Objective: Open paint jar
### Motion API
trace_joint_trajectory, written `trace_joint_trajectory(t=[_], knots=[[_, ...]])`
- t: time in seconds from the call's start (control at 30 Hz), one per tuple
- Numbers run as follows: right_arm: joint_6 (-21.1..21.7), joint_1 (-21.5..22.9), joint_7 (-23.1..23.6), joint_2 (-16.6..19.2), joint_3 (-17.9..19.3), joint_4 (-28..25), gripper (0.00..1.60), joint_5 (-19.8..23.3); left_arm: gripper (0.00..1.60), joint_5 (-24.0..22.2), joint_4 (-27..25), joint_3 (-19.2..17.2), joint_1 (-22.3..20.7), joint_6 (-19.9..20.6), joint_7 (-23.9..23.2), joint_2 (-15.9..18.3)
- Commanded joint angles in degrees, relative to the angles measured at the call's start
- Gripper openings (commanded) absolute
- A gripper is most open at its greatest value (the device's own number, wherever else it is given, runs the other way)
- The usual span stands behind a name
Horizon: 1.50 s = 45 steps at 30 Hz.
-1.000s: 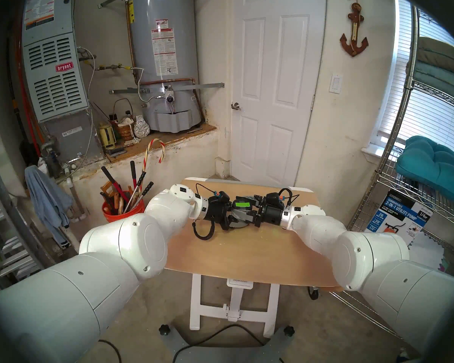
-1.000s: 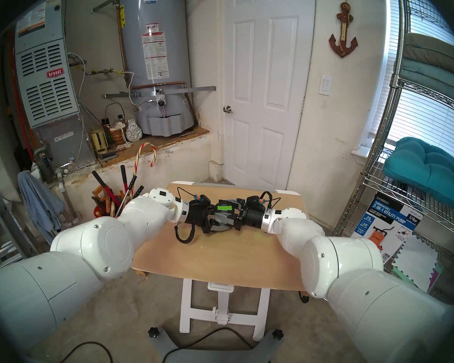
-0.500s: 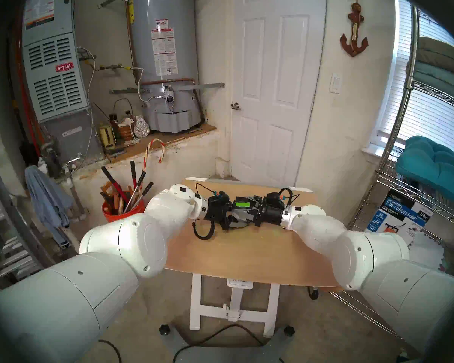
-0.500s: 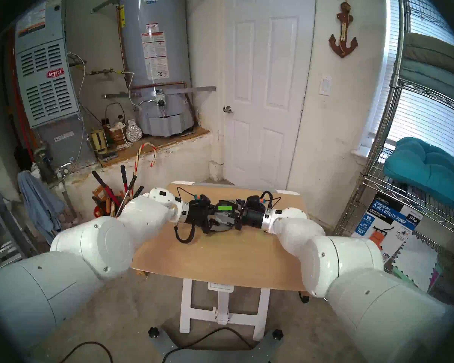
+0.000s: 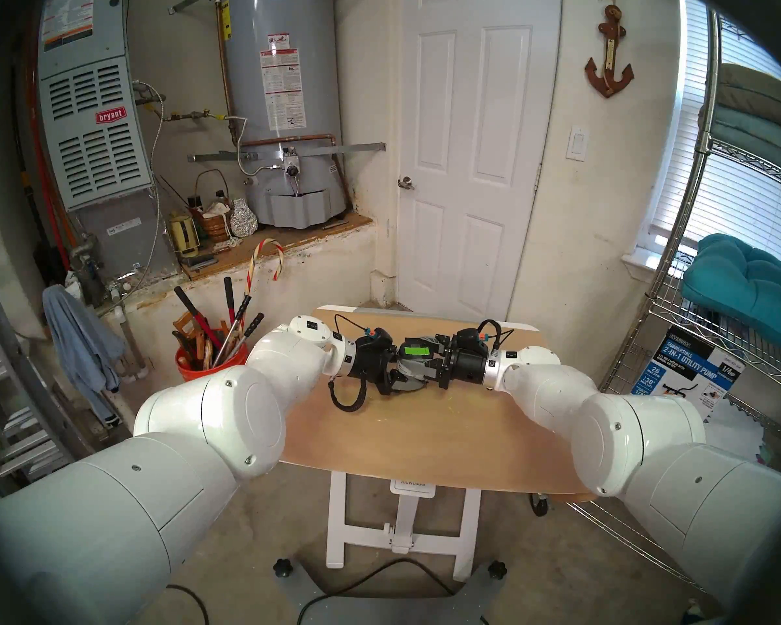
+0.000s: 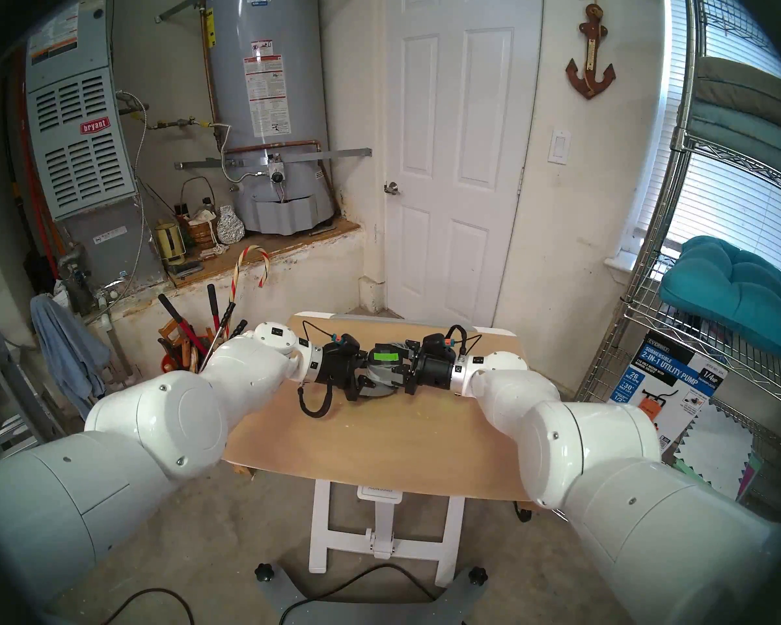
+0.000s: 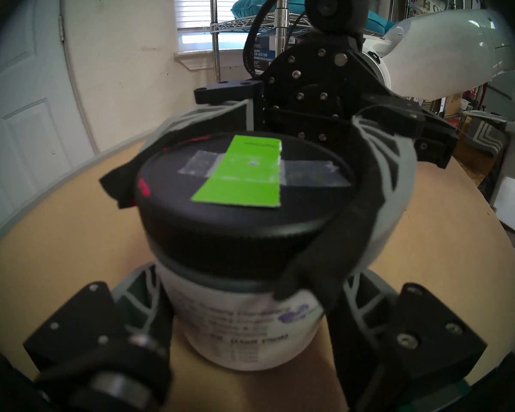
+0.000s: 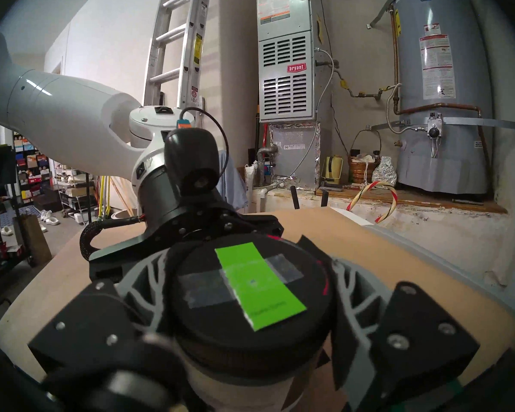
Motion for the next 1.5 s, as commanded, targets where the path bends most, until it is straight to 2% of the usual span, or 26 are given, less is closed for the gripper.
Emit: trace_joint_trajectory(t=[0.0, 0.07, 0.1, 0.23, 0.57, 1.2, 1.27, 1.3, 1.33, 1.37, 1.47], knots=[[-0.6, 3.5, 5.6, 0.7, -1.6, -1.8, 0.0, -1.1, 0.0, 0.5, -0.1, 0.8, -2.3, -0.8, -2.9, 0.8], [-0.6, 3.9, 7.0, 0.6, -1.9, -1.9, 0.0, -1.4, 0.0, 0.8, 0.1, 1.2, -2.4, -0.8, -3.3, 0.8], [-0.6, 3.9, 5.0, 0.5, -2.3, -1.9, 0.0, -1.7, 0.0, 0.8, 0.1, 1.4, -2.5, -0.8, -3.4, 0.8], [-0.7, 4.5, 6.0, 0.3, -3.0, -1.9, 0.0, -2.5, 0.0, 1.1, 0.3, 2.0, -2.5, -1.0, -3.4, 0.7], [-1.1, 5.5, 5.3, -0.2, -4.2, -1.8, 0.0, -4.0, 0.0, 1.9, 0.8, 3.1, -2.8, -1.4, -3.1, 0.2], [-0.8, 7.1, 5.3, -0.5, -6.1, -0.7, 0.0, -4.4, 0.0, 2.4, 2.1, 3.8, -3.2, -1.9, -1.2, 0.0], [-0.5, 7.1, 5.4, -0.4, -6.1, -0.2, 0.28, -4.2, 0.0, 2.3, 2.3, 3.8, -3.1, -2.0, -0.9, 0.1], [-0.5, 7.1, 5.3, -0.3, -6.2, 0.0, 0.64, -4.2, 0.0, 2.3, 2.4, 3.8, -3.0, -2.1, -0.9, 0.2], [-0.3, 7.0, 6.0, -0.2, -6.0, 0.1, 1.1, -4.0, 0.0, 2.2, 2.5, 3.7, -2.9, -2.1, -0.8, 0.2], [-0.2, 6.9, 4.2, -0.2, -6.2, 0.3, 1.6, -4.1, 0.0, 2.1, 2.6, 3.7, -2.9, -2.2, -0.8, 0.3], [0.5, 6.6, 5.1, 0.2, -5.7, 0.5, 1.6, -3.5, 0.0, 1.9, 2.9, 3.6, -2.8, -2.5, -0.9, 0.4]])
